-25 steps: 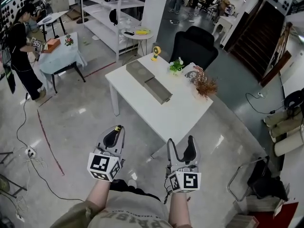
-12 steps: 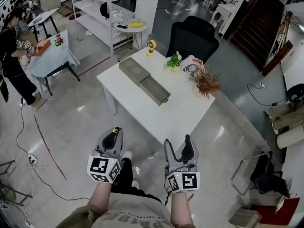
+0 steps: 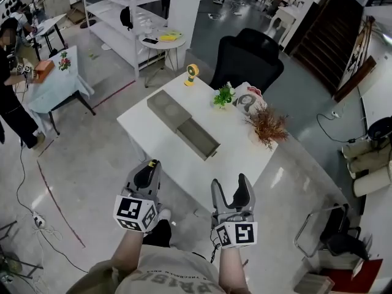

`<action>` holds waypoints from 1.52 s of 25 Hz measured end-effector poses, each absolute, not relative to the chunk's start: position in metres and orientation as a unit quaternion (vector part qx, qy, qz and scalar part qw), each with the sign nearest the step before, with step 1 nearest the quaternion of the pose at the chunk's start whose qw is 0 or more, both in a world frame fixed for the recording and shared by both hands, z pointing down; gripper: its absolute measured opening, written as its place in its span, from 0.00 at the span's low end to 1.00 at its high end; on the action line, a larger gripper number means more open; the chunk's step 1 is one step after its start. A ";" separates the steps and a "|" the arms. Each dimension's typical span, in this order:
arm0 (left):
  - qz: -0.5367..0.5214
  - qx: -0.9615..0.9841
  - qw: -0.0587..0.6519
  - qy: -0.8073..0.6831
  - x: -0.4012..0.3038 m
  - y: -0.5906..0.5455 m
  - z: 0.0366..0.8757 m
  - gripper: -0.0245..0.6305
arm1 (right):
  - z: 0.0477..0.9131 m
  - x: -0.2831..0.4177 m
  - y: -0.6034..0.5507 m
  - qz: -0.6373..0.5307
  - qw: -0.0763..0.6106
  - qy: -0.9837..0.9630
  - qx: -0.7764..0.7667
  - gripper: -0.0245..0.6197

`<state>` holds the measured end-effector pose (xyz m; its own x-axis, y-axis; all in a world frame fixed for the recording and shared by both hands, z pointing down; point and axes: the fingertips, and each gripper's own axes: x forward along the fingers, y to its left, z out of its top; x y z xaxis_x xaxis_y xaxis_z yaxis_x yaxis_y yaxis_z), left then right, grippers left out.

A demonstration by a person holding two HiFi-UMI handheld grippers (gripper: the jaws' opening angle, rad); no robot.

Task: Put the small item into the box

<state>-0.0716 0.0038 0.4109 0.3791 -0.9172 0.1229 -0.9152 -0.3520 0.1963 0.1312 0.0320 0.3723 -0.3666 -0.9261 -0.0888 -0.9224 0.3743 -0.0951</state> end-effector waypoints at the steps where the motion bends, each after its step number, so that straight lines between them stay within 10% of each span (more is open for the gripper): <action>1: -0.006 0.825 0.114 -0.554 -0.073 -0.010 0.407 0.09 | 0.370 0.129 0.019 -0.013 0.064 0.825 -0.562 0.55; 38: 0.053 0.864 0.238 -0.441 -0.012 -0.189 0.477 0.09 | 0.452 0.109 -0.158 -0.096 -0.023 0.852 -0.515 0.55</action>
<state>-0.0121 -0.1892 0.4769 0.6062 -0.7357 0.3021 -0.7866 -0.4985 0.3643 0.1094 -0.1578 0.4517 -0.4695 -0.8722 0.1372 -0.8809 0.4520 -0.1405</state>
